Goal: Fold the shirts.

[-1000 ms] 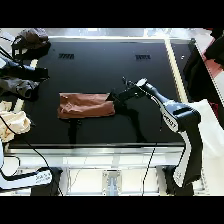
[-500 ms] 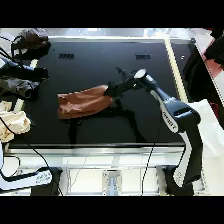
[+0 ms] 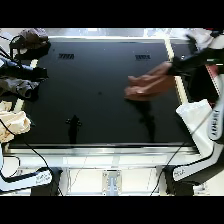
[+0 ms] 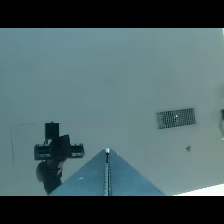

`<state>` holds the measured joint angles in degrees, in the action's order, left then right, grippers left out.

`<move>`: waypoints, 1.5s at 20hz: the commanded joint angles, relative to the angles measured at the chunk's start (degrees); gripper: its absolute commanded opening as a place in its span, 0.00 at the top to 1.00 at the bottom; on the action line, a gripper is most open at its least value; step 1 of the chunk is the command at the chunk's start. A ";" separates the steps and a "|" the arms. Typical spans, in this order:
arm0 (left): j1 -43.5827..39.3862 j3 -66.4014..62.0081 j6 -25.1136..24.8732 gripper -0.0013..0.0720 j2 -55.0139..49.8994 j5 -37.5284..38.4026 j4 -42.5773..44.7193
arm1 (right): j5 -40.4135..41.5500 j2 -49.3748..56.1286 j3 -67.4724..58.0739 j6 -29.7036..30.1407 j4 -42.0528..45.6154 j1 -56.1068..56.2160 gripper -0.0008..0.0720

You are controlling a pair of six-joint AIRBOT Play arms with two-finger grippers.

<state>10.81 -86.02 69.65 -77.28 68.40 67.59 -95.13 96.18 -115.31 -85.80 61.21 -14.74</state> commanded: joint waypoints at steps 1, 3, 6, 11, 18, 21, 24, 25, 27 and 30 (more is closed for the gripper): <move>0.00 0.02 0.02 0.97 0.04 -0.02 0.00 | -8.31 -6.34 -0.31 -0.04 7.89 -14.86 0.97; -0.04 0.02 0.37 0.97 0.04 -0.02 -0.50 | -10.23 -8.52 0.00 1.22 8.11 -23.37 0.97; -0.04 0.02 1.99 0.97 0.04 -0.02 -0.81 | -10.16 -12.52 4.24 1.51 8.13 -33.20 0.97; -0.04 0.02 2.21 0.97 0.04 -0.02 -0.83 | -10.03 -20.46 23.02 3.39 14.21 -40.28 0.97; -0.04 0.02 2.38 0.97 0.04 -0.02 -0.83 | 9.99 -27.50 54.90 4.37 30.97 -40.63 0.97; -0.04 0.02 2.36 0.97 0.04 -0.02 -0.81 | 12.02 -27.47 59.95 3.78 30.95 -40.63 0.56; -0.04 0.02 2.38 0.97 0.04 -0.02 -0.83 | 8.57 -29.35 56.92 2.10 30.99 -40.63 0.46; -0.04 0.02 2.36 0.97 0.04 -0.02 -0.83 | 7.61 -30.73 54.12 1.20 30.71 -40.63 0.46; -0.04 0.02 2.38 0.97 0.04 -0.02 -0.83 | 7.76 -34.21 46.95 -0.31 26.67 -40.61 0.46; -0.04 0.02 2.38 0.97 0.02 -0.02 -0.81 | 13.20 -40.87 38.21 -0.48 8.74 -40.06 0.46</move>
<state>10.81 -86.02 72.01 -77.28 68.40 66.74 -85.80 60.29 -70.41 -85.32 83.68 -55.16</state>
